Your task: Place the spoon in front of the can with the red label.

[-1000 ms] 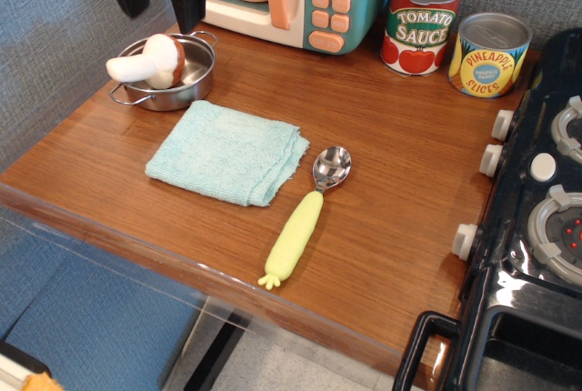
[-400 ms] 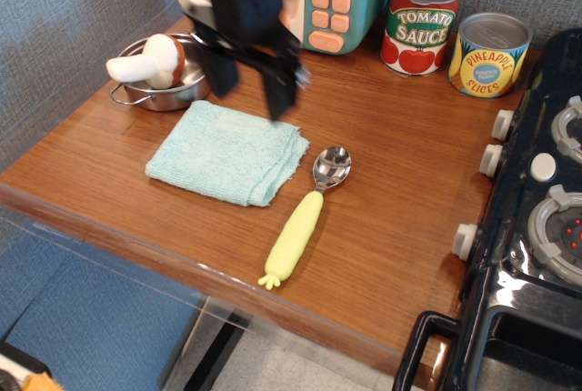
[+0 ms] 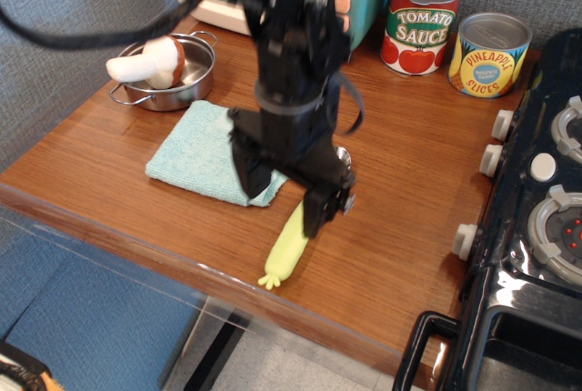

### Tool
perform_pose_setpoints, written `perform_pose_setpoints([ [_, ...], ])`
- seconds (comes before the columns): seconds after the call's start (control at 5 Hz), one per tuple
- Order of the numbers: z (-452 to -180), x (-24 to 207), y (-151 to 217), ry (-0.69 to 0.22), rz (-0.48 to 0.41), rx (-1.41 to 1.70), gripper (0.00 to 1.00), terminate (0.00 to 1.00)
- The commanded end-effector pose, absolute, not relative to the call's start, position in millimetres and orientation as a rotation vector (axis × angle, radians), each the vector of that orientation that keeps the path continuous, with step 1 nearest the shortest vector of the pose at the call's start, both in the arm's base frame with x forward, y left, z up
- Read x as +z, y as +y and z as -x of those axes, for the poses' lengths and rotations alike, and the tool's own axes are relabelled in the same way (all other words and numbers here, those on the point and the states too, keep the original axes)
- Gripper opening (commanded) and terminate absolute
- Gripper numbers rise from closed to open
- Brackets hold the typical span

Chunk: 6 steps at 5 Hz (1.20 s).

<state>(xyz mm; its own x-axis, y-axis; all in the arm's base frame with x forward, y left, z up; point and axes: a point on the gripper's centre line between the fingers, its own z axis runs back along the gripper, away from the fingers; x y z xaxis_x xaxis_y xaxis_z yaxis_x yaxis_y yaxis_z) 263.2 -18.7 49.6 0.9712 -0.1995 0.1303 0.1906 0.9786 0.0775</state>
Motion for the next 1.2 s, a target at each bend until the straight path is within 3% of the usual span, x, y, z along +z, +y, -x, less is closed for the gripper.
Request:
perform_pose_setpoints([
  [0.0,-250,27,-16,-0.143,-0.126,-0.177,1.0,0.0],
  [0.4,-243,10,-20,-0.103,-0.097,-0.125,1.0,0.0],
  [0.6,-244,10,-19,-0.106,-0.095,-0.127,0.0,0.0],
  [1.0,-254,35,-10,-0.164,-0.051,-0.082,0.0,0.0],
])
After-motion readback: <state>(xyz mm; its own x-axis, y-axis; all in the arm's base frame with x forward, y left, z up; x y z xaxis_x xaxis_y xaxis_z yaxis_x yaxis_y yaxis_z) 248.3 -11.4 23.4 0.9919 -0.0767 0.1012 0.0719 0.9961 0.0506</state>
